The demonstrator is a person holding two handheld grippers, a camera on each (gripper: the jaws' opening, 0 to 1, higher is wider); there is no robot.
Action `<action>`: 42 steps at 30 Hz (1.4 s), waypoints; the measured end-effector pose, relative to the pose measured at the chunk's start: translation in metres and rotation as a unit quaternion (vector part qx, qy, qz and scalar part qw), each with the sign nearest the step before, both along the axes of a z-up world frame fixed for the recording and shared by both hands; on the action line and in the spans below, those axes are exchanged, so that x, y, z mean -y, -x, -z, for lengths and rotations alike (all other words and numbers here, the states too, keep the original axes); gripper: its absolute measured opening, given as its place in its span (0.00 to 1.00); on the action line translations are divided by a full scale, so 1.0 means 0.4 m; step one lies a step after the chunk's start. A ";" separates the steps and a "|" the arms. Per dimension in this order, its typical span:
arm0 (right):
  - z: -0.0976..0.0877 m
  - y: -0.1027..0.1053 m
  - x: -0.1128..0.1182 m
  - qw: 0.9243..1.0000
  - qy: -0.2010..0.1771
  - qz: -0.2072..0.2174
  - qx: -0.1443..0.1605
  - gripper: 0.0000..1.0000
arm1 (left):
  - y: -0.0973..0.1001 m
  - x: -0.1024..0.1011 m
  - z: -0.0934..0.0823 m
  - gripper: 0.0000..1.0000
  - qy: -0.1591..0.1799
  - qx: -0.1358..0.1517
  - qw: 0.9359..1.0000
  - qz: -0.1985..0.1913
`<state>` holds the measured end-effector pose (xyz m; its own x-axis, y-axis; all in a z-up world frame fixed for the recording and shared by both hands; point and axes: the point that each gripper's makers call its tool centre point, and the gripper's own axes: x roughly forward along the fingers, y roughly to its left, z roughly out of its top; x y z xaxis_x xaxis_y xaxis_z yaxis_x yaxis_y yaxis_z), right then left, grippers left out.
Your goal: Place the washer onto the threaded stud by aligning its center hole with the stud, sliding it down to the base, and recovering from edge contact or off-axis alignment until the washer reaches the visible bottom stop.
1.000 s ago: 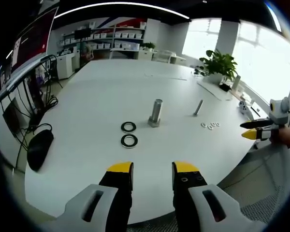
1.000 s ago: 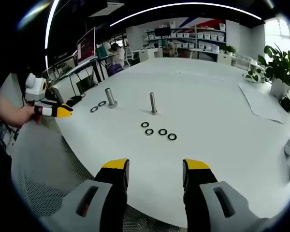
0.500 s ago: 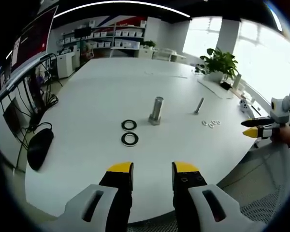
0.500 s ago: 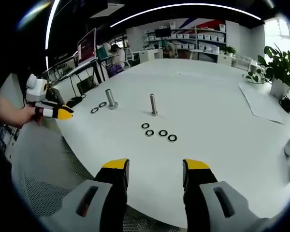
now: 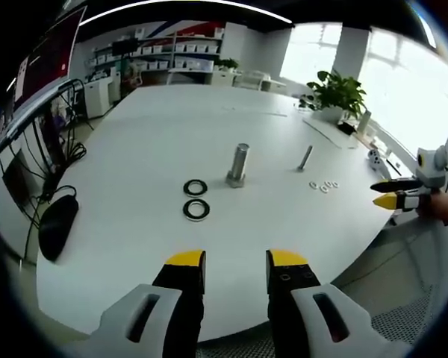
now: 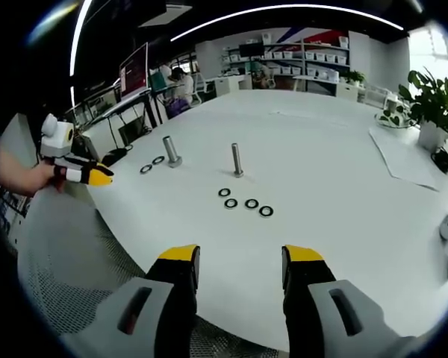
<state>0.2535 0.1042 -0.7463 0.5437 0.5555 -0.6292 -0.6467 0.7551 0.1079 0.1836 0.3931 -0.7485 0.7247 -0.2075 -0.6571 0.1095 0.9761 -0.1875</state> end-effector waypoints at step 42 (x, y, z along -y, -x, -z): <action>-0.003 -0.006 0.009 1.000 -0.008 0.015 -0.004 0.49 | 0.006 0.027 0.000 0.34 0.024 -0.010 0.999 0.019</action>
